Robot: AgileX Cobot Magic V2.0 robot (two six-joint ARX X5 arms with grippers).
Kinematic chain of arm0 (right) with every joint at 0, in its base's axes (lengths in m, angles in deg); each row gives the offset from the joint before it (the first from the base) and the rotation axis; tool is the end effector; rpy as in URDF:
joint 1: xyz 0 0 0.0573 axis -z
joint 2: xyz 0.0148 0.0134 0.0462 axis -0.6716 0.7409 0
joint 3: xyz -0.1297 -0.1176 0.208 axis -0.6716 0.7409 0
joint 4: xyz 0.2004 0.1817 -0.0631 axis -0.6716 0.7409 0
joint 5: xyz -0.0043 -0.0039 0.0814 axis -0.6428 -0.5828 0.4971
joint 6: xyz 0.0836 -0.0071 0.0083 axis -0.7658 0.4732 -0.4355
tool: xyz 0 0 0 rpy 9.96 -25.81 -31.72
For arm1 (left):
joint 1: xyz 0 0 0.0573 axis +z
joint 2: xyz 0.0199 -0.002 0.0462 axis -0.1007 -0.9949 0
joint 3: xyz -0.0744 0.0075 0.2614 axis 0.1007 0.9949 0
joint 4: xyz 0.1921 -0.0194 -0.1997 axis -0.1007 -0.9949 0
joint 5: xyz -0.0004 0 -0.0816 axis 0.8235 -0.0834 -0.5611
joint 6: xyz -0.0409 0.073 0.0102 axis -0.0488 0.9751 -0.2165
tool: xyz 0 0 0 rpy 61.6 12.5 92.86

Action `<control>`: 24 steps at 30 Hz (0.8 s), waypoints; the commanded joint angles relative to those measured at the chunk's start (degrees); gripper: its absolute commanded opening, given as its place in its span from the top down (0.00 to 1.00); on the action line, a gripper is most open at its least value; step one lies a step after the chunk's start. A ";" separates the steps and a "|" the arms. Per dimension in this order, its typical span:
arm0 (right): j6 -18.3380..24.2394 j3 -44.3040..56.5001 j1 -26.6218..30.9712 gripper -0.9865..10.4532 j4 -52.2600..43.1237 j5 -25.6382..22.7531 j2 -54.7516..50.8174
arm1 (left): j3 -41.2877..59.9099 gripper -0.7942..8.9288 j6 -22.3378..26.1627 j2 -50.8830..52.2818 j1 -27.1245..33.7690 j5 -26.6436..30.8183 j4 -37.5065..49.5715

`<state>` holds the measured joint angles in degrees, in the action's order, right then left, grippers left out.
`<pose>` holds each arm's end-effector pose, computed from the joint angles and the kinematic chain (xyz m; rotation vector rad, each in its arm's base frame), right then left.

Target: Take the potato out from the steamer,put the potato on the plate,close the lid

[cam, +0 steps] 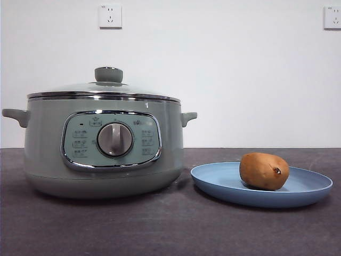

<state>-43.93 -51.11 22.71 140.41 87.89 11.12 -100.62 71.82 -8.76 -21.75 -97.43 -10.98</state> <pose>0.2111 0.1100 0.3826 0.0129 0.7018 0.8097 0.2324 -0.1519 0.4813 0.1630 0.7161 -0.8872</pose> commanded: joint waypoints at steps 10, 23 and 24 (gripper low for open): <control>0.26 0.13 0.00 0.91 -0.11 0.15 -0.09 | 16.79 0.92 -2.71 14.43 1.81 4.70 20.39; 0.26 0.13 0.00 0.91 -0.11 0.15 -0.09 | 86.71 0.92 -18.91 57.18 11.04 4.26 71.30; 0.26 0.13 0.00 0.91 -0.11 0.15 -0.09 | 90.01 0.92 -19.74 59.71 11.98 4.24 73.16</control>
<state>-43.93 -51.11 22.71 140.41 87.89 11.12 -15.97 55.91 48.11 -10.60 -93.06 59.34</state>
